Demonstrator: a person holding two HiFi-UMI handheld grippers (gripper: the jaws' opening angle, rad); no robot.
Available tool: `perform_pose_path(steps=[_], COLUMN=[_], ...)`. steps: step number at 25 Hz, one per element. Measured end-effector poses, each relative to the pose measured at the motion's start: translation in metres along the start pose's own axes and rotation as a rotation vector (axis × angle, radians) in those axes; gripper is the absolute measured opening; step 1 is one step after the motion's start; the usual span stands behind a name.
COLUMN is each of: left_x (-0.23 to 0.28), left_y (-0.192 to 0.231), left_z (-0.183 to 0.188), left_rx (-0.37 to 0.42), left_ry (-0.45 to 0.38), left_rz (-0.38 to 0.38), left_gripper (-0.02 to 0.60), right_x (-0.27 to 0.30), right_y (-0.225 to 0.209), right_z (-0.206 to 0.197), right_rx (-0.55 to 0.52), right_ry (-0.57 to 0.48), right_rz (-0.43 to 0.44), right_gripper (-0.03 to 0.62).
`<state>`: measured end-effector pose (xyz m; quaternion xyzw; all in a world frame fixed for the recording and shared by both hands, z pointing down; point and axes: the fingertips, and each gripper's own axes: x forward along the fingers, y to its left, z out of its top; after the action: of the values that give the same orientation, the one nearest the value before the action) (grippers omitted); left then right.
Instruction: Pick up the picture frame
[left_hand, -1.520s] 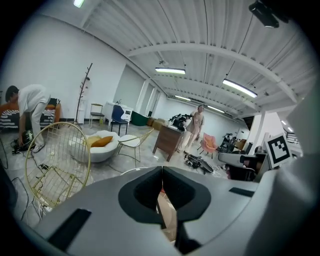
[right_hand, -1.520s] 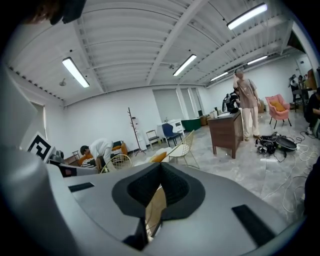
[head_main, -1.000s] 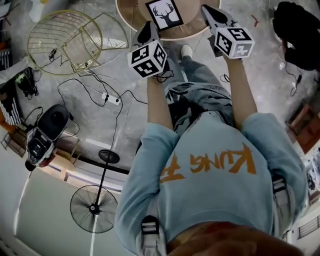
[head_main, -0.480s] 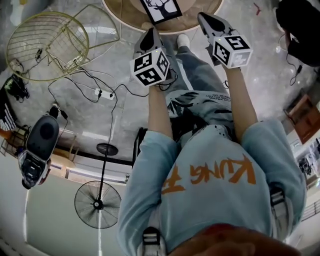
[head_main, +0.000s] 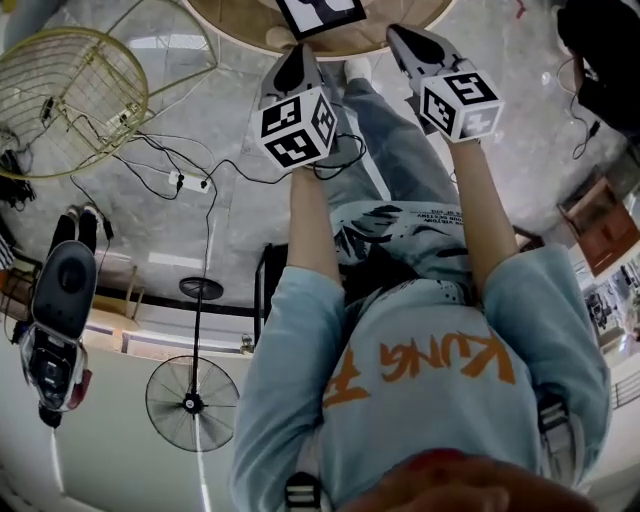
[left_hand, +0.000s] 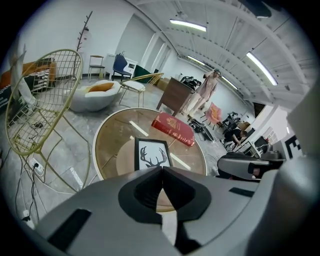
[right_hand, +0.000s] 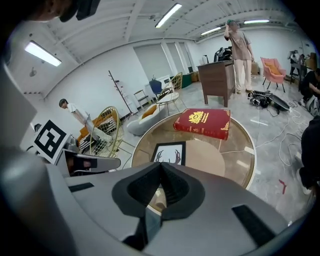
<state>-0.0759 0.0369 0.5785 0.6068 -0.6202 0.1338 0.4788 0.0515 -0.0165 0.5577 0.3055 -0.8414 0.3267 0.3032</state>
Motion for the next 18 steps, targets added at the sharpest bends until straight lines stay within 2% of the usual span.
perform_pose_path(steps=[7, 11, 18], left_x=[0.027, 0.049, 0.076], left_y=[0.011, 0.015, 0.026], left_z=[-0.013, -0.017, -0.014], left_rx=[-0.032, -0.005, 0.001], left_ry=[0.023, 0.045, 0.069], left_rz=[-0.009, -0.017, 0.026], left_gripper=[0.02, 0.02, 0.02], right_x=[0.015, 0.03, 0.053], right_y=[-0.01, -0.026, -0.046], right_z=[-0.021, -0.031, -0.034], right_rx=[0.007, 0.008, 0.018], right_ry=[0.041, 0.047, 0.062], right_rz=[-0.011, -0.026, -0.048], right_gripper=[-0.002, -0.002, -0.002])
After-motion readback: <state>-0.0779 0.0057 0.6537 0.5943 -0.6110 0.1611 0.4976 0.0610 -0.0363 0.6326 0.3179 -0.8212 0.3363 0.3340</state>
